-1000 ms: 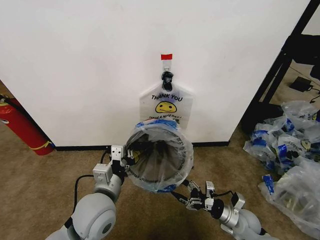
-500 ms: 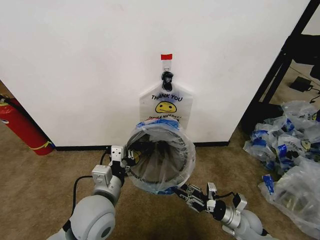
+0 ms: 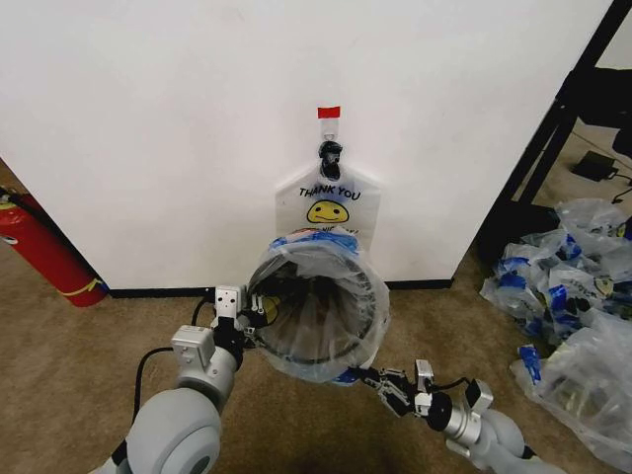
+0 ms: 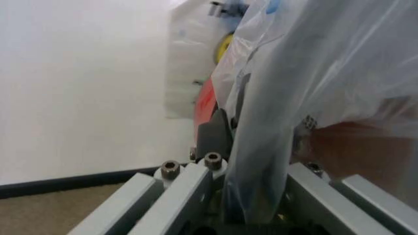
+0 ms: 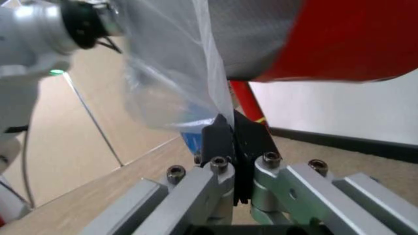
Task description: Pick up the garbage bag from the wall and place it over the trash bin.
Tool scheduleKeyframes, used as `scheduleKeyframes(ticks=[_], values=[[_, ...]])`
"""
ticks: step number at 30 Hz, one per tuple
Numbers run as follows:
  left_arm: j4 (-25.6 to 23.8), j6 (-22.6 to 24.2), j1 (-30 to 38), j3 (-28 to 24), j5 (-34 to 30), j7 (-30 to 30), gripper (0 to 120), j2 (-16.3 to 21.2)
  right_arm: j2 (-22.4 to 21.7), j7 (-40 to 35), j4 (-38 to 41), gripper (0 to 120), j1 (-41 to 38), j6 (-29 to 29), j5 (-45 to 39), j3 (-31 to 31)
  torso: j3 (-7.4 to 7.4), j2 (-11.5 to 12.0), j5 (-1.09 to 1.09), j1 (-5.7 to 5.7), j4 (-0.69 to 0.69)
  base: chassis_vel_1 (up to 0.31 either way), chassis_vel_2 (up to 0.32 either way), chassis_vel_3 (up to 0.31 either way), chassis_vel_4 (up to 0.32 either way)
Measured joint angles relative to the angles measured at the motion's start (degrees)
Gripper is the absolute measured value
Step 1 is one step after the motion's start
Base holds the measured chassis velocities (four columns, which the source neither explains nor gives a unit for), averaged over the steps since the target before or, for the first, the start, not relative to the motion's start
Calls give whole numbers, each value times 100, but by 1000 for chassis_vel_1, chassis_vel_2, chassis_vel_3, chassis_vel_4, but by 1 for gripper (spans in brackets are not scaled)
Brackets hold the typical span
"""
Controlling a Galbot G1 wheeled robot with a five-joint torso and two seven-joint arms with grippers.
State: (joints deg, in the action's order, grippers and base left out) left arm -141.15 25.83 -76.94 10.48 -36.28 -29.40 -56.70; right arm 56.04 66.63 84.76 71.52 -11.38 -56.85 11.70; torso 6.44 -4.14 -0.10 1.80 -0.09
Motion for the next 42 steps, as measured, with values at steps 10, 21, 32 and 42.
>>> scheduleKeyframes(ticks=[10, 21, 32, 42], values=[[-108, 101, -179, -236, 104, 205, 0, 266, 13, -2, -93, 0, -64, -162, -264, 75, 0, 0, 0, 0, 1, 0, 0, 0, 0], [784, 10, 236, -375, -115, 81, 0, 822, -66, -904, -593, 37, -122, -659, 1005, 364, 0, 0, 0, 0, 0, 0, 0, 0, 0], [1769, 712, 908, -403, -2141, -1369, 0, 886, -173, -3513, 366, 73, 66, -715, 2108, 780, 1, 0, 0, 0, 5, 0, 0, 0, 0], [1750, 1626, 2143, -776, -5584, -3140, 0, 1267, -167, -3623, 1416, 100, 317, -681, 2153, 686, 0, 0, 0, 0, 2, 0, 0, 0, 0]])
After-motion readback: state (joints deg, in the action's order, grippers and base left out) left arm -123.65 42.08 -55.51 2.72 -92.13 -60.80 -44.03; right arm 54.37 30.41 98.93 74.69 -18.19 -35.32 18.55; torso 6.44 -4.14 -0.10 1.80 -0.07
